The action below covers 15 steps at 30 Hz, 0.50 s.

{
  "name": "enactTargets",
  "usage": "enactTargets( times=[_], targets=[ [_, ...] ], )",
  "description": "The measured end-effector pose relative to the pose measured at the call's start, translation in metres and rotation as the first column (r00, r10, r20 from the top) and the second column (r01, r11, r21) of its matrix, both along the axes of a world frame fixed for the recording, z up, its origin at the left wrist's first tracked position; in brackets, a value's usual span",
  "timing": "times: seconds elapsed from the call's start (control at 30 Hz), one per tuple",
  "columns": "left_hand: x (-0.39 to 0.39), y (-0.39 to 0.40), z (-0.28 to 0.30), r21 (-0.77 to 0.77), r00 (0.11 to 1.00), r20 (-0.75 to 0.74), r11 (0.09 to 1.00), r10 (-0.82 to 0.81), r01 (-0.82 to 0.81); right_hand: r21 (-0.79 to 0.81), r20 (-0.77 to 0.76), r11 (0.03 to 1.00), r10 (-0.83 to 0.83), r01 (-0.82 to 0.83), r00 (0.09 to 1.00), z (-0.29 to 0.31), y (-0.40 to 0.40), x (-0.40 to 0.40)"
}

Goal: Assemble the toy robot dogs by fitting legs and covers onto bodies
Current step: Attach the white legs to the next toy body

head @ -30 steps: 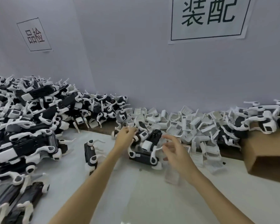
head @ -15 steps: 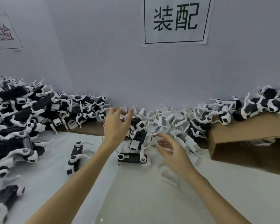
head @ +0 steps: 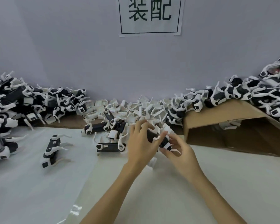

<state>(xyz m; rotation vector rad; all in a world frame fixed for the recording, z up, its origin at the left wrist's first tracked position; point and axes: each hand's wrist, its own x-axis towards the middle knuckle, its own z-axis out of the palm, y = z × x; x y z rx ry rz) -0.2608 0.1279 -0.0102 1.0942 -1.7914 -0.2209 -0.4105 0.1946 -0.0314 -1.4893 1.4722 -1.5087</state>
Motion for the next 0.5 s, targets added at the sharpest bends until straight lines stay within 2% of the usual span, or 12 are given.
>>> enactTargets(
  times=[0.1,0.13,0.2,0.27,0.37,0.43,0.5],
  targets=[
    [0.007,0.002,-0.007,-0.042,0.991,0.028,0.990,-0.132,0.133,0.005,0.126,1.000,0.006,-0.007,0.992,-0.001,-0.002,-0.008],
    [0.011,0.001,-0.007,-0.045,0.982,-0.006,0.981,-0.187,0.187,0.005,0.187,1.000,0.012,-0.013,0.982,0.000,-0.003,-0.011],
    [0.018,-0.002,-0.008,-0.033,0.947,-0.158,0.960,-0.279,0.277,-0.005,0.317,1.000,0.029,-0.029,0.948,0.004,-0.003,-0.017],
    [0.025,-0.005,-0.009,0.057,0.898,-0.314,0.937,-0.310,0.343,-0.023,0.435,0.997,0.076,-0.073,0.897,0.007,-0.004,-0.022],
    [0.031,-0.002,-0.005,0.273,0.787,-0.513,0.805,-0.342,0.527,-0.042,0.523,0.985,0.167,-0.170,0.836,0.005,-0.006,-0.025],
    [0.032,-0.003,-0.004,0.312,0.715,-0.596,0.716,-0.365,0.625,-0.050,0.543,0.975,0.209,-0.216,0.814,0.005,-0.006,-0.024],
    [0.034,-0.003,-0.003,0.319,0.670,-0.659,0.680,-0.342,0.661,-0.058,0.517,0.969,0.234,-0.239,0.823,0.007,-0.004,-0.021]
  ],
)
